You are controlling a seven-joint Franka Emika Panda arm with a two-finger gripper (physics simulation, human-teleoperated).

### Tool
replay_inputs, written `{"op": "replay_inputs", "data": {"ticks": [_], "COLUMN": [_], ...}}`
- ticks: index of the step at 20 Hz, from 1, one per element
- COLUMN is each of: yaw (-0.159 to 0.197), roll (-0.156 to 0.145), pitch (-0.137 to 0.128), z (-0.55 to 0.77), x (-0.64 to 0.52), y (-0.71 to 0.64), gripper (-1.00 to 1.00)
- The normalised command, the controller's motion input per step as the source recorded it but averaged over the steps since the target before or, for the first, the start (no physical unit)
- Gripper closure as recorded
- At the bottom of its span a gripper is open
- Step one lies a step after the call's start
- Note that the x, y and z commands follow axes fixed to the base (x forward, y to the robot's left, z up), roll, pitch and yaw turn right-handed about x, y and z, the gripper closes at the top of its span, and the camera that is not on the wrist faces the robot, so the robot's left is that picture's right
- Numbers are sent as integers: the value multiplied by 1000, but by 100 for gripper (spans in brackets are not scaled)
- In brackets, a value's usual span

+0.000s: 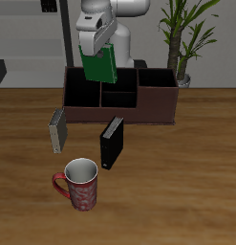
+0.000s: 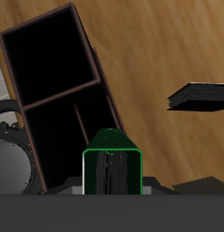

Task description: Place the green book into the back desk caddy's front compartment

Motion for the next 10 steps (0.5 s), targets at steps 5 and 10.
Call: {"op": "replay_inputs", "data": {"ticks": [5,10], "yaw": [31,47], "roll": [1,-13], "pitch": [2,-10], "z": [28,-42], "x": [-13,79], "y": [32,-65], "gripper": [100,100]}}
